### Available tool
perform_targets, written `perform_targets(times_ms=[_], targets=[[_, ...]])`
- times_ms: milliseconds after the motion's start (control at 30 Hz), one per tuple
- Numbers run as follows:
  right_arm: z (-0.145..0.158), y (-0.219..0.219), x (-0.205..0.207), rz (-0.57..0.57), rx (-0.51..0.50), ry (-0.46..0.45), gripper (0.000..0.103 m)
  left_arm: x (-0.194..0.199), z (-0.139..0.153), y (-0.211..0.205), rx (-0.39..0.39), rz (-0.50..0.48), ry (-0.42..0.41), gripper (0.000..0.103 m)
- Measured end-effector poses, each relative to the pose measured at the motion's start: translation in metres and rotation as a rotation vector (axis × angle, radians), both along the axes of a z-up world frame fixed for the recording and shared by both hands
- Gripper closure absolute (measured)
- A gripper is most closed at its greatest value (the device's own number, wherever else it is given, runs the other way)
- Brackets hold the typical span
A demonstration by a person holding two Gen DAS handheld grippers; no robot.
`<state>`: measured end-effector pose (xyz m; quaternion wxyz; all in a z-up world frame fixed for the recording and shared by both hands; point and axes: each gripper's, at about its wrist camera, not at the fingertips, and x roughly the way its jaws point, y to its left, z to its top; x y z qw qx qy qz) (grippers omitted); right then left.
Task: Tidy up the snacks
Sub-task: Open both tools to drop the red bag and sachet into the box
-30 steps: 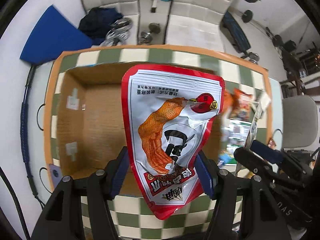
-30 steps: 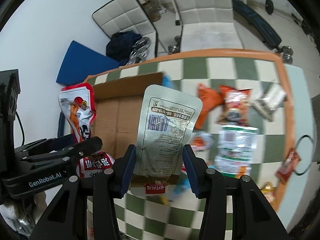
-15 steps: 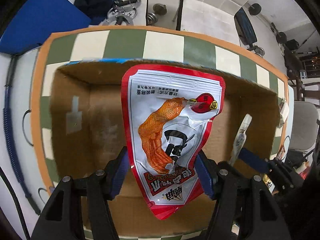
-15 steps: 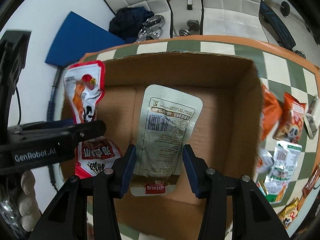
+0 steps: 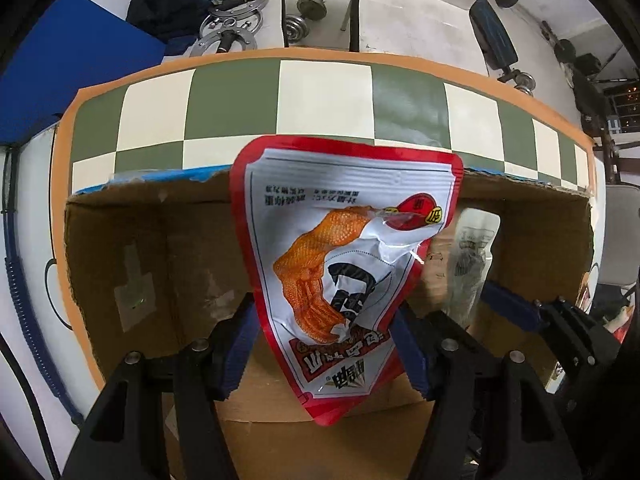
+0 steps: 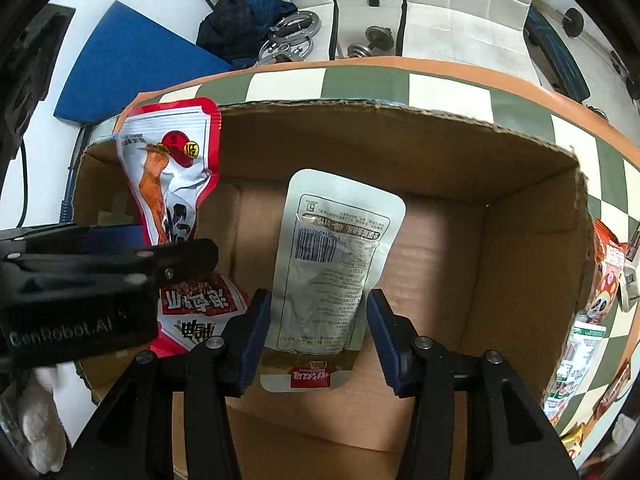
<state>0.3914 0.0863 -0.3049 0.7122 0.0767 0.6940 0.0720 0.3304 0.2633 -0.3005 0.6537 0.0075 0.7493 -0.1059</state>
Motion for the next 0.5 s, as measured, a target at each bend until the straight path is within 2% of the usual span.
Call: perform_targets(times_ms=[100,167,200,233,433,500], targets=[[-0.003,-0.001,0.004,-0.007,-0.008,0.013,0.041,0.002,0.0,0.001,-0.011,0.008,0.001,0.039],[-0.003,-0.002,0.005,-0.012,-0.011,0.016,0.016,0.003,0.0,0.003,-0.011,0.013,0.005,0.036],[-0.002,-0.003,0.005,-0.014,-0.008,0.013,0.012,0.002,0.001,0.003,-0.01,0.011,0.001,0.029],[-0.001,-0.003,0.005,-0.016,-0.011,0.013,0.011,0.002,0.002,0.003,-0.009,0.011,-0.004,0.022],[0.007,-0.005,0.002,-0.031,-0.03,0.006,0.01,-0.004,0.016,0.006,-0.006,0.019,-0.039,0.013],[0.012,-0.006,0.0,-0.033,-0.031,0.002,0.009,-0.008,0.022,0.008,-0.012,0.026,-0.05,0.013]])
